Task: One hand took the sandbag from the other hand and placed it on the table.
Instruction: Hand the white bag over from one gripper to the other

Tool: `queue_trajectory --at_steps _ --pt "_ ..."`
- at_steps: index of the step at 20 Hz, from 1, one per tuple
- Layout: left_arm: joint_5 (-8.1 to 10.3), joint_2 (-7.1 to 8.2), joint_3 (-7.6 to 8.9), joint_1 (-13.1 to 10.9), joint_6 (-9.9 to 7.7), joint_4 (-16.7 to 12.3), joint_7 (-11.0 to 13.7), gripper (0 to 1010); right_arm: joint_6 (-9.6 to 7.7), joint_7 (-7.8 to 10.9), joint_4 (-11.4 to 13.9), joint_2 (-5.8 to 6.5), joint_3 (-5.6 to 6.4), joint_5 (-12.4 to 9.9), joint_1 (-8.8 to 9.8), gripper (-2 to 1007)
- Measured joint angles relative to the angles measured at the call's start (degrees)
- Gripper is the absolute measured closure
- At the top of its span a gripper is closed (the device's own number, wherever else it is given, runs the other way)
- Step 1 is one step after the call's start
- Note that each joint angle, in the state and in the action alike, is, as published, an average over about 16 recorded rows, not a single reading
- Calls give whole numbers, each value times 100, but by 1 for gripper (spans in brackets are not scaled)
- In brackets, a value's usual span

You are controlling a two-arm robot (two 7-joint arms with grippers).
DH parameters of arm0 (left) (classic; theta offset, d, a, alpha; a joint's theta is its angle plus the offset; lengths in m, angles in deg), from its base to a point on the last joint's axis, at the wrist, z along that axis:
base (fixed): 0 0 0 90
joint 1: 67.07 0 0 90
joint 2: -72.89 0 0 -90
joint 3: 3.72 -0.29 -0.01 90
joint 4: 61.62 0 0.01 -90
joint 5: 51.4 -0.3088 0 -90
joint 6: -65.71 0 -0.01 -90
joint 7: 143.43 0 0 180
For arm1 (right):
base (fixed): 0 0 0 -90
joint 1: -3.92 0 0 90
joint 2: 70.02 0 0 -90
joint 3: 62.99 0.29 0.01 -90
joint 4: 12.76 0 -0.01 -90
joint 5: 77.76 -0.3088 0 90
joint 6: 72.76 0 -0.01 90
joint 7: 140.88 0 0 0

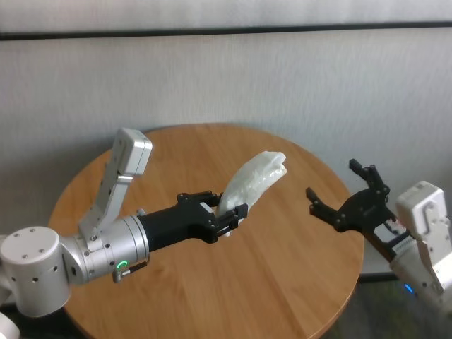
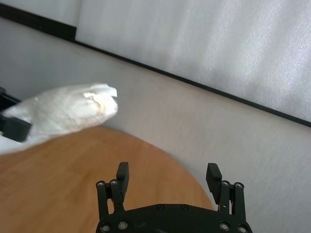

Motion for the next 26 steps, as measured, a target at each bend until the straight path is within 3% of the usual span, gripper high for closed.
queue_trajectory --at_steps 5,9,13,16,20,23,26 --pt "-3 -2 2 -2 1 0 6 582 394 424 453 133 152 -503 417 5" --pt "-4 -2 2 -3 1 0 9 582 532 914 680 192 331 -1291 735 5" --pt "-6 -3 3 -4 2 0 12 582 547 1445 787 165 492 -2214 959 5" --pt "-7 -3 3 -4 2 1 13 582 422 1805 776 71 573 -2910 1023 5" --pt "-7 -3 3 -5 2 1 15 582 100 2229 673 -143 596 -3744 967 5" --pt "-8 -3 3 -5 2 1 15 582 -192 2449 579 -313 572 -4194 863 5" --pt "-8 -3 3 -5 2 1 15 582 -507 2600 485 -465 528 -4505 731 5"
